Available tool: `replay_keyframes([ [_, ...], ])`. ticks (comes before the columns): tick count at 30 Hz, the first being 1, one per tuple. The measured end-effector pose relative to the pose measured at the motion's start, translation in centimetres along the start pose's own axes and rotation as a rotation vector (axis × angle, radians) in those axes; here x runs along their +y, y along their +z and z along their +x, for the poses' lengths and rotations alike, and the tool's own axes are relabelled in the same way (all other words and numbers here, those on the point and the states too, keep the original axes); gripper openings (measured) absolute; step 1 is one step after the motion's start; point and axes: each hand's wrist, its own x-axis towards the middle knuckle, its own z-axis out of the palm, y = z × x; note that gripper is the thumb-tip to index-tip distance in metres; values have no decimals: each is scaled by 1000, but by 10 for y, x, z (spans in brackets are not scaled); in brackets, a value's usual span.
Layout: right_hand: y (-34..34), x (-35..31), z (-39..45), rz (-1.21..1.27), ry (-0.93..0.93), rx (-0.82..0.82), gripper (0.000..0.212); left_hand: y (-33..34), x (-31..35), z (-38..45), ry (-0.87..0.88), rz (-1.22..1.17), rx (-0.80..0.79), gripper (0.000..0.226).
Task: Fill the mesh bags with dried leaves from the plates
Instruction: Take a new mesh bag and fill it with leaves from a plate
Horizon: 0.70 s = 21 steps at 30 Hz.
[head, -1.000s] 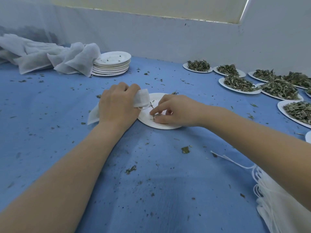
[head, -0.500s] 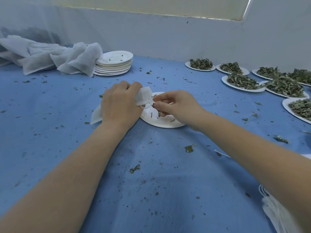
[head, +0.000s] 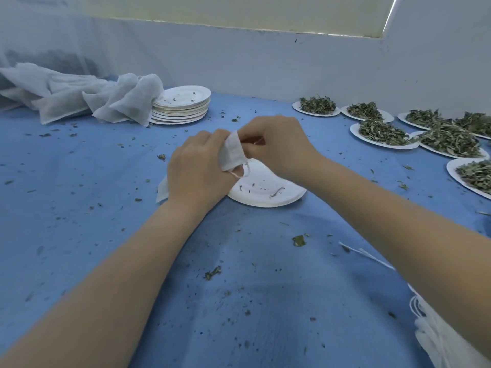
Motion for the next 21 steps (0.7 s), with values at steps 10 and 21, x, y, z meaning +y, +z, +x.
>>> replay_keyframes([
  [10, -37, -16, 13, -158, -354, -21, 17, -8, 1, 6, -186, -332, -64, 29],
  [21, -38, -23, 13, -164, -379, -34, 14, -9, 2, 14, -378, -578, -48, 35],
])
